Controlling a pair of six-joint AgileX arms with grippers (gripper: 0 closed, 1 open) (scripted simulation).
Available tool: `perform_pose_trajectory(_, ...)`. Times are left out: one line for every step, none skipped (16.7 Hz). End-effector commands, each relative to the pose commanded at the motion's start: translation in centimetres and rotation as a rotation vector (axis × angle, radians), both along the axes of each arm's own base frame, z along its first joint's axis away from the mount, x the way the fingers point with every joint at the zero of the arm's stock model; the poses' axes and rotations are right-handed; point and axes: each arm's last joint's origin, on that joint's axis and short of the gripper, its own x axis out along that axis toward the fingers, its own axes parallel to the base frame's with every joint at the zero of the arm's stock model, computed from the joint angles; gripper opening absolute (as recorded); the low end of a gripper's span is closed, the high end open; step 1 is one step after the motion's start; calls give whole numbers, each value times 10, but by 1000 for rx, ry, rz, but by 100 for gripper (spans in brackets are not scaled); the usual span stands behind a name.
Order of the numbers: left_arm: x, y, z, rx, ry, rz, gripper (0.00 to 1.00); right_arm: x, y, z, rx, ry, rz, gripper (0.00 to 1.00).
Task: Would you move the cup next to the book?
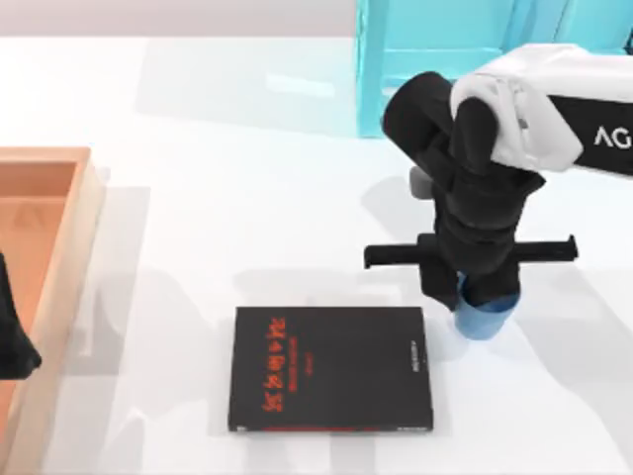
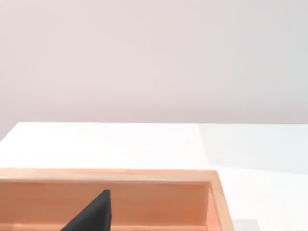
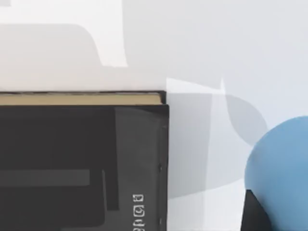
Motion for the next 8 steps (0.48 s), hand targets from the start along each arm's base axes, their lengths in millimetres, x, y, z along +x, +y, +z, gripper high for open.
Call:
perform_pose_trajectory(0,0,0,0,0,0,100,0,0,0,0,0,0,15)
perform_pose_trajectory(0,0,0,0,0,0,100,0,0,0,0,0,0,23)
perform_pose_trajectory(0,0,0,0,0,0,100,0,0,0,0,0,0,30)
perform_pose_trajectory(0,0,0,0,0,0,100,0,0,0,0,0,0,38)
perform_pose_trajectory(0,0,0,0,0,0,100,0,0,0,0,0,0,45)
perform_pose_trajectory(0,0,0,0,0,0,100,0,0,0,0,0,0,53)
perform_pose_trajectory(0,0,0,0,0,0,100,0,0,0,0,0,0,60)
perform_pose_trajectory(0,0,0,0,0,0,100,0,0,0,0,0,0,68)
